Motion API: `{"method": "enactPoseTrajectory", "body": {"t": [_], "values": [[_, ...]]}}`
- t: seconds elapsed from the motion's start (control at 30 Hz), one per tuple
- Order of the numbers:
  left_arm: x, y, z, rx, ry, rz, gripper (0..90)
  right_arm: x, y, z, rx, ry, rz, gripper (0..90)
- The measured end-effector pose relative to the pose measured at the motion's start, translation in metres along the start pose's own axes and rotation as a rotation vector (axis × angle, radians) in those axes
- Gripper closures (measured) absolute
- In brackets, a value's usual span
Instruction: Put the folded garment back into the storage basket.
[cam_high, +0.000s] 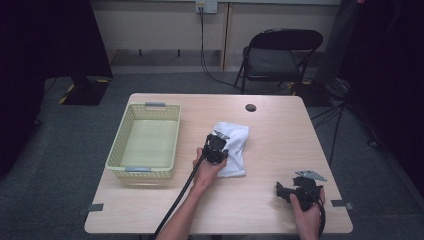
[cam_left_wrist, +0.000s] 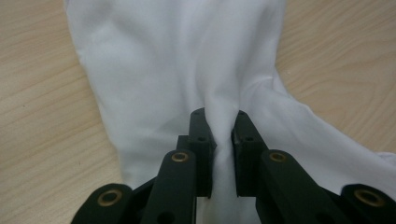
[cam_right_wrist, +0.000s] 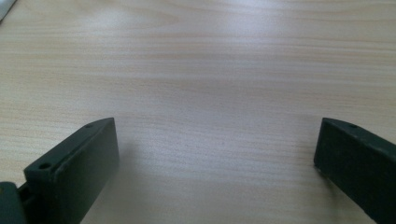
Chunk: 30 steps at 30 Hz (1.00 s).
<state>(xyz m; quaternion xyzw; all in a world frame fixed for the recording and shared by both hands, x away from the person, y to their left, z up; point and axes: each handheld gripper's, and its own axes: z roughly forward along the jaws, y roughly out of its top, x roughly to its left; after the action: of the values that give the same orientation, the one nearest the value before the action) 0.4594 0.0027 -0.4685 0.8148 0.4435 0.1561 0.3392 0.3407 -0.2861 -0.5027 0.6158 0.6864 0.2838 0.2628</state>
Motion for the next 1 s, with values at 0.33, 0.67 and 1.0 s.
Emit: {"method": "enactPoseTrajectory", "body": {"t": [0.33,0.67,1.0], "values": [[0.001,0.004,-0.010,-0.016,-0.005,-0.001,81.6,0.000,0.000,0.000,0.000,0.000,0.001,0.0],[0.001,0.009,-0.022,-0.045,-0.011,0.017,81.5,0.000,0.000,0.000,0.000,0.000,0.001,0.0],[0.004,0.014,-0.036,-0.066,-0.008,0.015,81.5,0.000,0.000,0.000,0.000,0.000,0.001,0.0]]}}
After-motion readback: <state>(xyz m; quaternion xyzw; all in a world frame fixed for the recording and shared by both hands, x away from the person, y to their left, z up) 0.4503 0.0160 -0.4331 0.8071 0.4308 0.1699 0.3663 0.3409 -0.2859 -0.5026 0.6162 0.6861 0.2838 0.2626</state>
